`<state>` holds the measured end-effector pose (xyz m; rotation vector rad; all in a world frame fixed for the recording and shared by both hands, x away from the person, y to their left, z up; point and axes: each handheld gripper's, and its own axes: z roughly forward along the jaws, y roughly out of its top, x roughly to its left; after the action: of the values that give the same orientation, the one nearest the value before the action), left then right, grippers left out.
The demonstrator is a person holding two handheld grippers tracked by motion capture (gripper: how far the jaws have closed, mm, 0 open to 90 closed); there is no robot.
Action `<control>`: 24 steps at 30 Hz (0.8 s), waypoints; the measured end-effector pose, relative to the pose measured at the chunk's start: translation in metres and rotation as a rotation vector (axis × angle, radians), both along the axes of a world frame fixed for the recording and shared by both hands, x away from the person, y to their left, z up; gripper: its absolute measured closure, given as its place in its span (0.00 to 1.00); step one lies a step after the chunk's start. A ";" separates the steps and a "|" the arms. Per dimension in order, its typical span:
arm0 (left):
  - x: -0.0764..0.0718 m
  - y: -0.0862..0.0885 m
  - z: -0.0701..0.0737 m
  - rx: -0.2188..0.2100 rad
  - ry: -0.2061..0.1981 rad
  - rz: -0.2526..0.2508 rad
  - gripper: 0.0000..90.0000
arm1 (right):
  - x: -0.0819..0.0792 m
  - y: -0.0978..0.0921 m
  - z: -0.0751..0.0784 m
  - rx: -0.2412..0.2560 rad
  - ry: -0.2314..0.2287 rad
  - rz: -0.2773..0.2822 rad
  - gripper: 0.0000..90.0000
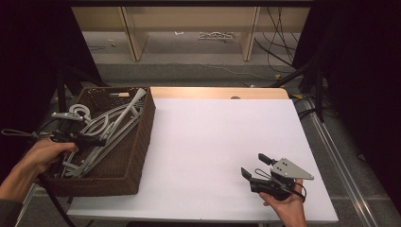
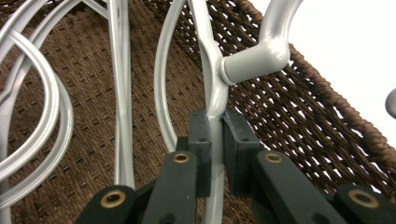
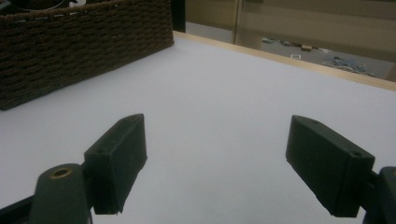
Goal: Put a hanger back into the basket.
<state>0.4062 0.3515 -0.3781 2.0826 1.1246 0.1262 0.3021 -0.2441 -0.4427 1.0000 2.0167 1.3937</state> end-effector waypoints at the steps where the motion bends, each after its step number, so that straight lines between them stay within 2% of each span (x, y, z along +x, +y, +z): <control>1: 0.000 0.000 0.000 0.000 0.005 -0.002 0.92 | 0.000 0.000 0.000 0.003 0.006 0.000 0.24; 4: 0.004 -0.002 -0.003 -0.007 0.017 0.008 0.92 | 0.001 0.001 -0.001 0.010 -0.009 0.001 0.24; 5: 0.006 -0.002 -0.003 0.004 0.042 -0.002 0.92 | 0.001 0.001 -0.001 0.009 -0.007 0.004 0.24; 9: 0.012 -0.005 -0.005 0.012 0.051 0.008 0.91 | 0.000 0.001 -0.001 0.010 -0.007 0.006 0.24; 14: 0.019 -0.004 -0.004 0.016 0.091 0.028 0.91 | 0.000 0.000 0.000 0.002 -0.001 0.008 0.24; 15: 0.020 -0.004 -0.003 0.019 0.097 0.022 0.91 | 0.001 0.001 -0.001 0.011 -0.012 0.008 0.24; 19: 0.025 -0.005 -0.001 0.036 0.102 0.036 0.88 | 0.001 0.001 -0.001 0.012 -0.007 0.011 0.24; 21: 0.027 -0.003 0.000 0.042 0.098 0.054 0.86 | 0.000 0.001 -0.001 0.009 -0.007 0.011 0.24; 22: 0.027 -0.002 0.000 0.035 0.092 0.073 0.85 | 0.001 0.003 -0.002 0.027 -0.013 0.014 0.24; 24: 0.029 0.004 0.001 0.056 0.087 0.081 0.84 | 0.001 0.003 -0.002 0.029 -0.014 0.015 0.24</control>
<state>0.4353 0.3551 -0.3774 2.1097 1.2719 0.1089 0.3034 -0.2413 -0.4447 0.9862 2.0035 1.4374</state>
